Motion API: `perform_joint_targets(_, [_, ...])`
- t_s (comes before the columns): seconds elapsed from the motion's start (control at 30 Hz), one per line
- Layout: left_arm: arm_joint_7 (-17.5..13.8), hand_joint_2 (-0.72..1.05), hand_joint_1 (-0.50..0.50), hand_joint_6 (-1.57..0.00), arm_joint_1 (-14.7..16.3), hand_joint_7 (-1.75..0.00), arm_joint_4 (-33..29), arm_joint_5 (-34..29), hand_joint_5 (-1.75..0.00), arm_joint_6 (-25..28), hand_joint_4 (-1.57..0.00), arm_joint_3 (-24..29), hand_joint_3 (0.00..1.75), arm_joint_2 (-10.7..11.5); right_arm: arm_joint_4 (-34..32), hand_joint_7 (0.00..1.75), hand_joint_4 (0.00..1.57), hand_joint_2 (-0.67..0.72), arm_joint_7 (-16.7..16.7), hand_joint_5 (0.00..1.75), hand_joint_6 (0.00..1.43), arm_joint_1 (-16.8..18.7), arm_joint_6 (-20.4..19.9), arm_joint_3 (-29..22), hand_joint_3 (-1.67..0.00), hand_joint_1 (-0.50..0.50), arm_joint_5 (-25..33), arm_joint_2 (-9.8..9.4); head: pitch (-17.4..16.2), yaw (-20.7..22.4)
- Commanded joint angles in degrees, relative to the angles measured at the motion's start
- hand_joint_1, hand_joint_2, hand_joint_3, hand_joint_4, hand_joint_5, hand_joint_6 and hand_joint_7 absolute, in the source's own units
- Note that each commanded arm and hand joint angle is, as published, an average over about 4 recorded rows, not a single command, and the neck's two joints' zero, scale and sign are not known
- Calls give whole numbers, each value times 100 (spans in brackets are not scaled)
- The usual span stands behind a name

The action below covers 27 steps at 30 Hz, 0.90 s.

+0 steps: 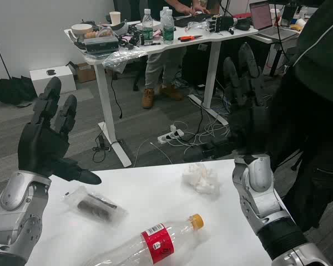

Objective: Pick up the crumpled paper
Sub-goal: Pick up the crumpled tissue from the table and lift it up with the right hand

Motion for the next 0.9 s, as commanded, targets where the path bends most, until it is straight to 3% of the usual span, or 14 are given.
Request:
perform_joint_targets(0.03, [1424, 105, -50, 0, 89, 0, 780, 191, 0, -2492, 0, -415, 96, -216, -651, 0, 0, 34, 880, 0, 0, 123, 1276, -427, 0, -29, -471, -476, -897, 237])
perform_joint_targets(0.1, [1424, 105, -50, 0, 89, 0, 791, 191, 0, -2492, 0, -416, 96, -216, -651, 0, 0, 34, 883, 0, 0, 123, 1286, -427, 0, -29, -471, -476, -545, 145])
perform_joint_targets(0.6, [1424, 105, -50, 0, 72, 0, 817, 191, 0, -2492, 0, -421, 96, -216, -642, 0, 0, 28, 931, 0, 0, 101, 1365, -427, 0, -29, -471, -459, -559, 135])
perform_joint_targets(0.77, [1415, 105, -50, 0, 47, 0, 821, 186, 0, -2487, 0, -421, 96, -216, -644, 0, 0, 28, 1046, 0, 0, 97, 1569, -435, 0, -28, -482, -459, -573, 125])
perform_joint_targets(0.9, [1200, 105, -50, 0, 63, 0, 725, 204, 0, -2074, 0, -359, 100, -203, -647, 0, 0, 28, 1129, 0, 0, 88, 1813, -449, 0, -27, -519, -472, -576, 157])
